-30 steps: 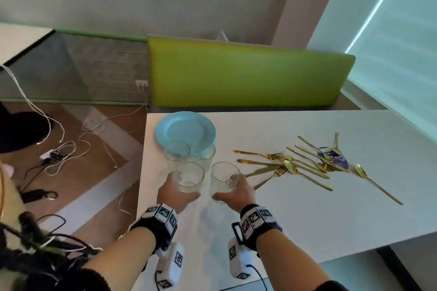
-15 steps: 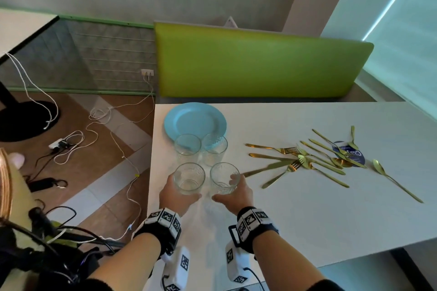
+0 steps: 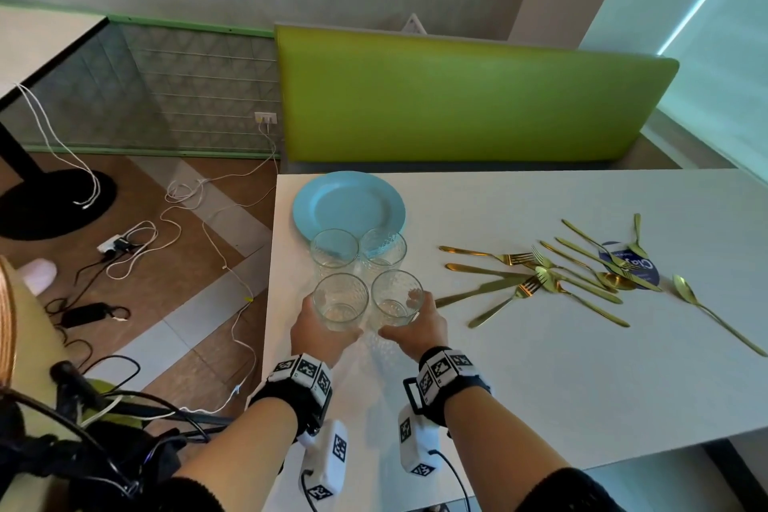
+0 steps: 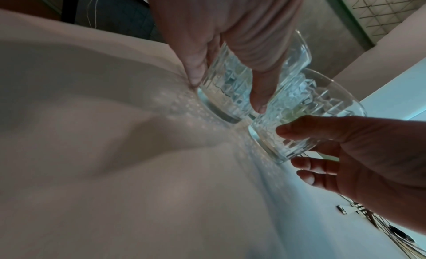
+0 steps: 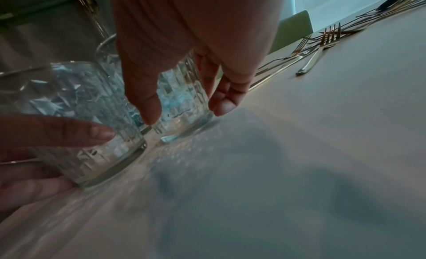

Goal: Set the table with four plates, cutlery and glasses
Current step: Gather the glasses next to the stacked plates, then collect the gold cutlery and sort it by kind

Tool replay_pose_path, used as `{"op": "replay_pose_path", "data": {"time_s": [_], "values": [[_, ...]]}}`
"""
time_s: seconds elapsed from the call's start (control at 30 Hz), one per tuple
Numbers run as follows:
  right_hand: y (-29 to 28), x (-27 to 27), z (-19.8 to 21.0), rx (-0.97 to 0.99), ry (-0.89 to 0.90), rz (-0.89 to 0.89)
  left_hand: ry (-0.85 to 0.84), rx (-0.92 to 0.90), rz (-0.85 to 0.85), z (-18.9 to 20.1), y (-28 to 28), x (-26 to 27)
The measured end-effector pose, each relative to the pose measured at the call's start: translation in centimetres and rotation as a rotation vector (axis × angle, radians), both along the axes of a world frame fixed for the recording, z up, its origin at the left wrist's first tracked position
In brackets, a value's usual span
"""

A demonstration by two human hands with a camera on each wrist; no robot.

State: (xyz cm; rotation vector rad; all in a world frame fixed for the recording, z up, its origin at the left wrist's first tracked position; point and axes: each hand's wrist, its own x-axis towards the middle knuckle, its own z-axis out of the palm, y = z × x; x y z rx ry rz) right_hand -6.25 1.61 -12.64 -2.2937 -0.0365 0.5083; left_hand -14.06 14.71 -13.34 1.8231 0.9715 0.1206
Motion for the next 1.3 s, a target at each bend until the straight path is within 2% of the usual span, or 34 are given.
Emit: {"op": "replay_pose_path", "data": {"time_s": [0.7, 0.87, 1.03, 1.1, 1.3], "values": [[-0.6, 1.2, -0.3, -0.001, 0.110, 0.040, 0.003, -0.017, 0.039, -0.2, -0.1, 0.7], [-1.9, 1.6, 1.4, -0.042, 0.136, 0.035, -0.144, 0.076, 0.086, 2.0, -0.9, -0.1], [-3.9, 3.0, 3.9, -0.089, 0.096, -0.009, -0.363, 0.350, 0.040, 5.2, -1.6, 0.8], [-5.1, 3.6, 5.3, -0.107, 0.065, -0.029, -0.417, 0.398, 0.018, 6.8, -2.1, 2.2], [-10.3, 5.4, 9.1, -0.113, -0.028, -0.068, -0.522, 0.248, -0.169, 11.3, -6.2, 7.0]]}}
